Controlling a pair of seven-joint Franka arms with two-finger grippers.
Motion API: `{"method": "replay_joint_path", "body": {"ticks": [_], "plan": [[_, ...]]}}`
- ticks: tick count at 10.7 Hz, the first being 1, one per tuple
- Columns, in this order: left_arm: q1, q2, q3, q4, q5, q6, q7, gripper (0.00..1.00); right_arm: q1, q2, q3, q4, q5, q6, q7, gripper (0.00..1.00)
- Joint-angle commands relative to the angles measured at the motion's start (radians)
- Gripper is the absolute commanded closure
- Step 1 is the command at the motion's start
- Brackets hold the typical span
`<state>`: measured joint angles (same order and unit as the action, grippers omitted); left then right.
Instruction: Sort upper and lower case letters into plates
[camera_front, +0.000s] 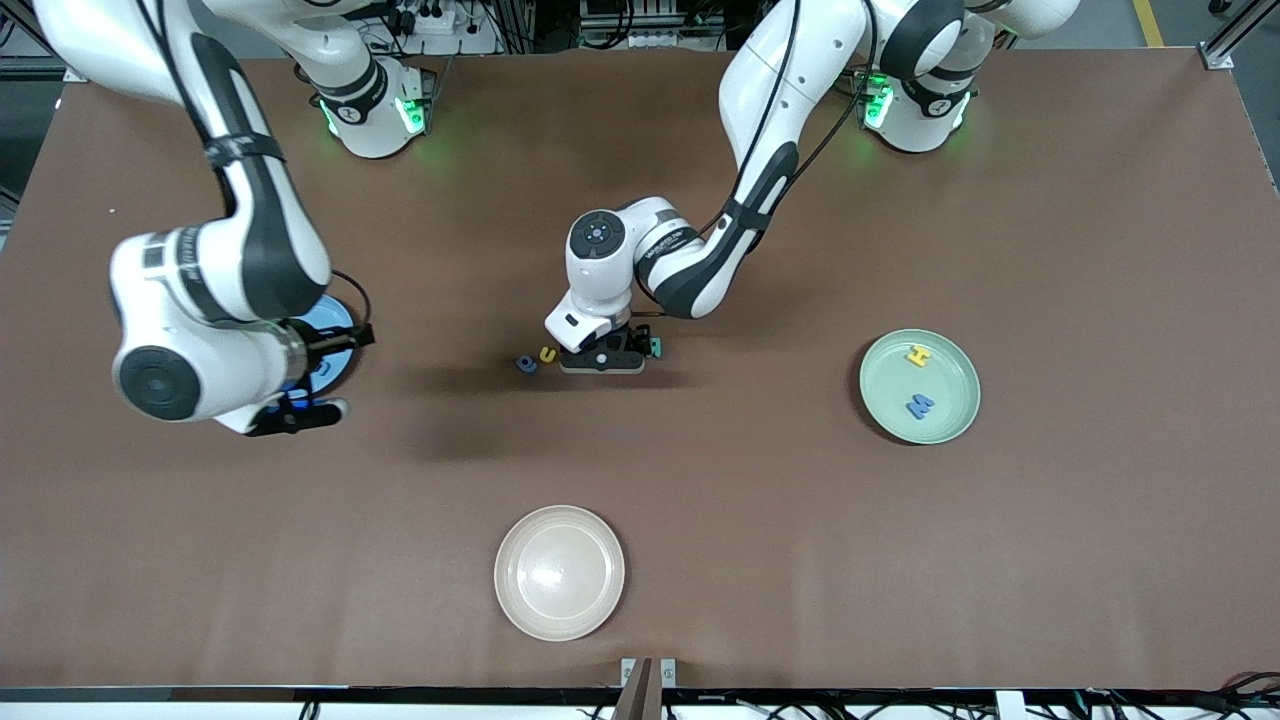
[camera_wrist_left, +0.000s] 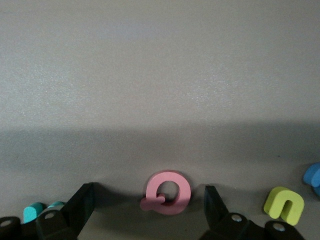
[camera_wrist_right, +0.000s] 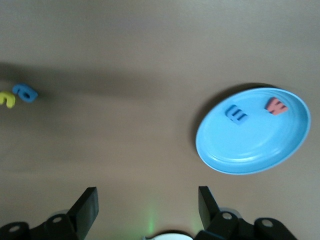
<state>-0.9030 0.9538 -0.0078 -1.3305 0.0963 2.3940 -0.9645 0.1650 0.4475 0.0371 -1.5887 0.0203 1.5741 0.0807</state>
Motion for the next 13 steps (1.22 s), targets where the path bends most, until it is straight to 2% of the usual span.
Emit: {"method": "replay_joint_path", "body": {"ticks": [1, 6, 7, 8, 10, 12, 13], "plan": [[-0.002, 0.013, 0.000, 0.021, 0.003, 0.011, 0.012, 0.08, 0.048, 0.010, -0.003, -0.062, 0.023, 0.082, 0.072, 0.10], [-0.004, 0.017, 0.000, 0.019, 0.003, 0.013, 0.015, 0.40, 0.062, 0.011, -0.002, -0.076, 0.043, 0.093, 0.132, 0.08], [-0.004, 0.017, 0.000, 0.019, 0.003, 0.014, 0.015, 0.49, 0.082, 0.016, -0.003, -0.079, 0.043, 0.106, 0.155, 0.06], [-0.004, 0.017, 0.002, 0.019, 0.005, 0.014, 0.015, 0.66, 0.080, 0.014, -0.003, -0.091, 0.043, 0.116, 0.157, 0.06], [-0.002, 0.017, 0.002, 0.019, 0.005, 0.016, 0.018, 0.87, 0.065, 0.011, -0.002, -0.143, 0.043, 0.156, 0.157, 0.05], [-0.002, 0.016, 0.000, 0.017, 0.005, 0.016, 0.018, 0.99, 0.070, 0.016, -0.002, -0.149, 0.053, 0.158, 0.159, 0.05], [-0.002, 0.013, 0.000, 0.017, 0.005, 0.014, 0.018, 1.00, 0.073, 0.016, -0.002, -0.149, 0.065, 0.155, 0.159, 0.05]]}}
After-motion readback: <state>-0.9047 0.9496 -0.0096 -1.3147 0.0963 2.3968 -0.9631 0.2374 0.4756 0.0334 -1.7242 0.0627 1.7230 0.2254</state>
